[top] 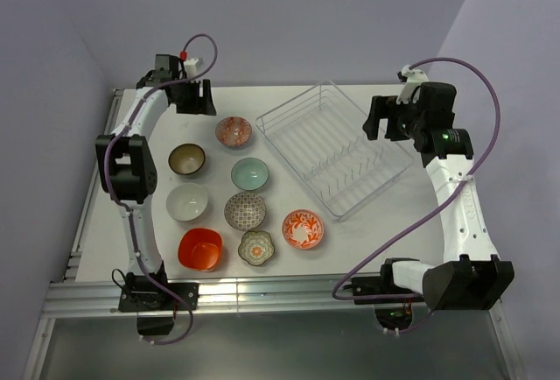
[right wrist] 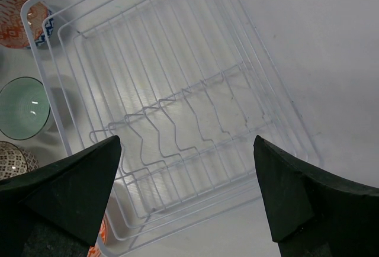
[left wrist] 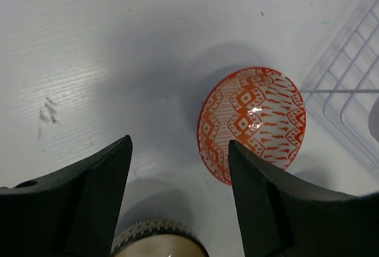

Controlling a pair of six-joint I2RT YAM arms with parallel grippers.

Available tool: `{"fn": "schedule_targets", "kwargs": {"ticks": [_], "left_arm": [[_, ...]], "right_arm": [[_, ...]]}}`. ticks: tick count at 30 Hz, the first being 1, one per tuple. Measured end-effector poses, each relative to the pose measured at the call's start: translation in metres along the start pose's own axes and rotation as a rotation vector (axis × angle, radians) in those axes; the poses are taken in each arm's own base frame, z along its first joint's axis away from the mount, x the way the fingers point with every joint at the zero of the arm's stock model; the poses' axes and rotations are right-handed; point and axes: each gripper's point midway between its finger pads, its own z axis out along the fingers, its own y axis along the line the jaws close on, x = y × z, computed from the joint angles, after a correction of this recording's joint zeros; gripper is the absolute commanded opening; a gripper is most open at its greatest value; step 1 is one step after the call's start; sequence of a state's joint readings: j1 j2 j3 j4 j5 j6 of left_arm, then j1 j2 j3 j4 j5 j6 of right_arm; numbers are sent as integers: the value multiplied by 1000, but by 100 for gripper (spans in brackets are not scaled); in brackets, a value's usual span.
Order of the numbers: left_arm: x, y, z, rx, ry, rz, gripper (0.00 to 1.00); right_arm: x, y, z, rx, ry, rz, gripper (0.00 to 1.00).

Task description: Load the bowls into the dish rack

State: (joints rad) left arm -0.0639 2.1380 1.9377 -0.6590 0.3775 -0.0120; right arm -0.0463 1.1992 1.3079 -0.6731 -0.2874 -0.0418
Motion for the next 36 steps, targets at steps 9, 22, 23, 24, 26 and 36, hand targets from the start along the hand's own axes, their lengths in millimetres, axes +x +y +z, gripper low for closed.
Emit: {"fn": "schedule_targets", "kwargs": {"ticks": [9, 22, 23, 24, 26, 36], "left_arm": [[17, -11, 37, 81, 56, -40, 60], [47, -23, 67, 105, 127, -36, 46], [52, -21, 71, 98, 139, -38, 41], [55, -20, 73, 92, 149, -39, 39], [62, -18, 77, 80, 165, -40, 33], [72, -17, 79, 68, 193, -64, 0]], "right_arm": [[0, 7, -2, -37, 0, 4, 100], [16, 13, -1, -68, 78, 33, 100], [15, 13, -1, -70, 80, 38, 100], [15, 13, -1, -71, 82, 44, 100], [16, 14, -1, -72, 85, 54, 100], [18, 16, 1, -71, 108, 108, 100]]}}
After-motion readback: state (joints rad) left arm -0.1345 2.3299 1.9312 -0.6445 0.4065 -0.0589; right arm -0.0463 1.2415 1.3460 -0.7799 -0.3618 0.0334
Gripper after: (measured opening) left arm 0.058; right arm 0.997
